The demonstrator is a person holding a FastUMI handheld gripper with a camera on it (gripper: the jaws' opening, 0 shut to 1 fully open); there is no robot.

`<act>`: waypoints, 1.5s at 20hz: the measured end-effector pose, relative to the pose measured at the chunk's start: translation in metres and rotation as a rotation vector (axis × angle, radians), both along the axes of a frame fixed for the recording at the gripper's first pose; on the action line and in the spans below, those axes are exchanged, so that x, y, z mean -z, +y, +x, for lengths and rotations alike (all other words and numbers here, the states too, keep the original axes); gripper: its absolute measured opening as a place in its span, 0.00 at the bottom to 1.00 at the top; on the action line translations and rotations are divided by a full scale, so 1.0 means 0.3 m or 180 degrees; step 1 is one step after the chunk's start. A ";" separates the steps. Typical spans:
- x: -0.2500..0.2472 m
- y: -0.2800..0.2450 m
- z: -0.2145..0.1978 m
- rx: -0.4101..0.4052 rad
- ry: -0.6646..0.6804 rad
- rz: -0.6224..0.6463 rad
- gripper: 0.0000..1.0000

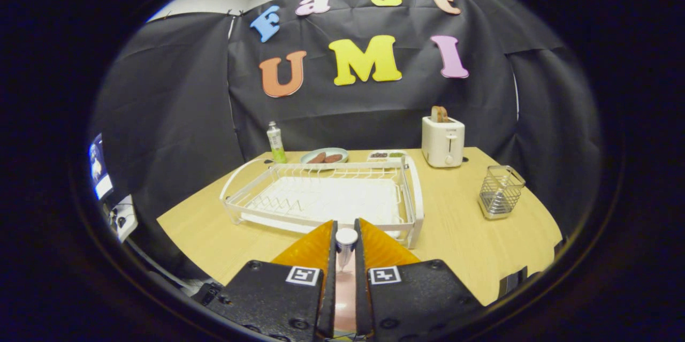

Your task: Take the plate from the dish rack, then take the spoon from the basket and place it into the plate.

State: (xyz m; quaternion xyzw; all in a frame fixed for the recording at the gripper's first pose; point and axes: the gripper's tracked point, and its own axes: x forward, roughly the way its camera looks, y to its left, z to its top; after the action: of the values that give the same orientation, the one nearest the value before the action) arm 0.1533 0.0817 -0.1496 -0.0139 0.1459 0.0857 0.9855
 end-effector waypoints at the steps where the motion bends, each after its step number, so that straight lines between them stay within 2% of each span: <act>1: 0.000 -0.035 0.014 0.0078 0.0041 0.0016 0.21; 3: 0.003 -0.097 0.047 0.0246 0.0088 -0.0050 0.26; 4: -0.008 -0.130 0.062 0.0311 0.0072 -0.0082 0.37; 5: -0.021 -0.153 0.069 0.0382 0.0048 -0.0107 0.41; 7: -0.061 -0.193 0.074 0.0446 -0.0063 -0.0097 0.44; 9: -0.099 -0.217 0.062 0.0443 -0.0185 -0.0096 0.70; 12: -0.161 -0.252 0.037 0.0539 -0.0347 -0.0088 0.95; 13: -0.181 -0.258 0.025 0.0556 -0.0390 -0.0075 1.00; 19: -0.294 -0.279 -0.073 0.0653 -0.0522 -0.0018 1.00; 30: -0.523 -0.287 -0.356 0.0743 -0.0913 0.0002 1.00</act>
State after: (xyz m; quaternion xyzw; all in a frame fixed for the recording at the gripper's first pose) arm 0.0465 -0.0045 0.0074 -0.0087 0.0044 -0.0321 0.9994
